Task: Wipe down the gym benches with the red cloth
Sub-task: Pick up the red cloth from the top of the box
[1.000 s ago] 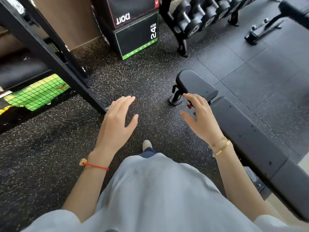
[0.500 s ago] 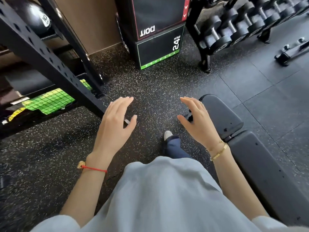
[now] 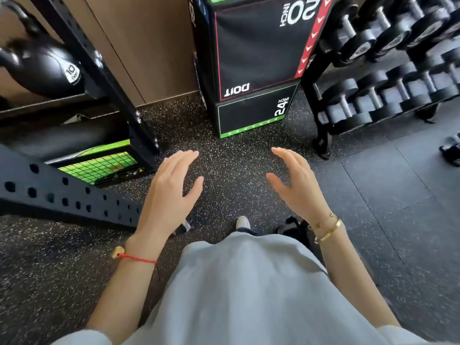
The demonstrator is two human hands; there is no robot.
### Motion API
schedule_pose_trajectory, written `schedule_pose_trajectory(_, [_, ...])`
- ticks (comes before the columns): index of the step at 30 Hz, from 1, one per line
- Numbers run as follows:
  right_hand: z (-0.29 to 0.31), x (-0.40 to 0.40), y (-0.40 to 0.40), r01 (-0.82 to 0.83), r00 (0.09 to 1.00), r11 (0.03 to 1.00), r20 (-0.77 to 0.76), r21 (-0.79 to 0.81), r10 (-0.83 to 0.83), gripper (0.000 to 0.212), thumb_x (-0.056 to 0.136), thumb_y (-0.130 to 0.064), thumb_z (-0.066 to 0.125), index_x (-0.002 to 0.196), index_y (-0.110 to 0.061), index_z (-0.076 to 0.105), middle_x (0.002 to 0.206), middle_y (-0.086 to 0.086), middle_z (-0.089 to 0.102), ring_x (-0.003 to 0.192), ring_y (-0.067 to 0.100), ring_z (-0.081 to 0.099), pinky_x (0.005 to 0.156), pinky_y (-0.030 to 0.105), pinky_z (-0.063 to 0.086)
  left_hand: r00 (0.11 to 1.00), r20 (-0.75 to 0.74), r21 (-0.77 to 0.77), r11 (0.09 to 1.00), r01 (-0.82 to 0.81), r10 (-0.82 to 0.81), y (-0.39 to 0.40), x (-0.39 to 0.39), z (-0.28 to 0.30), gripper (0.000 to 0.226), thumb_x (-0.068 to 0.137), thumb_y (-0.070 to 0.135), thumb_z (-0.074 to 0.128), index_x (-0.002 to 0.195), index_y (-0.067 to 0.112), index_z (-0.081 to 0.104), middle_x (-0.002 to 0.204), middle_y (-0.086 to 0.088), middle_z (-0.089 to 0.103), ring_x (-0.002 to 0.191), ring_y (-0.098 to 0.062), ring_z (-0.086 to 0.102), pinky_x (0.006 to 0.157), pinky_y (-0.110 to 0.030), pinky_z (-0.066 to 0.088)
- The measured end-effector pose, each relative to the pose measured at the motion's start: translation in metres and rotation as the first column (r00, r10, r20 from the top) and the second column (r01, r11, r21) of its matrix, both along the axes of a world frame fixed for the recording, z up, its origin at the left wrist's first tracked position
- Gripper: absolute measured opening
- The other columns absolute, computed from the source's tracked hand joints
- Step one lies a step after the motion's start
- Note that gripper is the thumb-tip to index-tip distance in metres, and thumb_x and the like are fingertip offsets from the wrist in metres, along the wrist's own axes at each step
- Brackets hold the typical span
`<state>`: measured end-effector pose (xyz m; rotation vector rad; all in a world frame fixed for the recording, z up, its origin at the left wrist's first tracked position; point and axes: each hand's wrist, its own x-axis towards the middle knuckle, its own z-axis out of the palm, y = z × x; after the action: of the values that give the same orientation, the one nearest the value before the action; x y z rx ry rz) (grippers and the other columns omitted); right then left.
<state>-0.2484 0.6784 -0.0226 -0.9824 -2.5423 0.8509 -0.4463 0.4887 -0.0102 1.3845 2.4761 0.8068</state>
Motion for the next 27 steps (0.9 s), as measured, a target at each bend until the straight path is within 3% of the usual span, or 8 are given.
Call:
schedule_pose_trajectory(8, [0.011,-0.081,0.126,-0.083,0.996,0.996,0.037,0.019,0.082,0.051,0.093,-0.023,0.061,0.14,-0.012,0.044,0.141,0.002,0.049,0.134,0.018,0.04,0.116,0.035,0.03,0.994,0.021,0.013,0.994,-0.106,0.106,0.105,-0.057,-0.002,0.049,0.097,0.032,0.053,0.144,0.026,0.043,0.148,0.007,0.045,0.143,-0.008,0.033,0.119,-0.036,0.031])
schedule_pose_trajectory(19, [-0.005,-0.208,0.275,-0.089,0.996,0.996,0.007,0.03,0.089,0.051,0.092,-0.022,0.062,0.139,-0.013,0.046,0.14,0.002,0.05,0.134,0.018,0.04,0.115,0.033,0.03,0.995,-0.017,0.032,0.995,-0.093,0.094,0.258,-0.184,-0.018,0.047,0.097,0.029,0.053,0.143,0.02,0.046,0.146,0.003,0.049,0.143,-0.012,0.035,0.121,-0.037,0.029])
schedule_pose_trajectory(27, [0.0,-0.331,0.398,-0.06,0.996,0.998,-0.06,0.037,0.062,0.049,0.091,-0.021,0.062,0.137,-0.014,0.047,0.139,0.002,0.05,0.133,0.017,0.041,0.113,0.028,0.031,0.997,-0.059,0.073,0.996,-0.054,0.058,0.395,-0.306,-0.006,0.045,0.097,0.025,0.056,0.141,0.018,0.048,0.143,0.002,0.051,0.141,-0.013,0.037,0.12,-0.025,0.023])
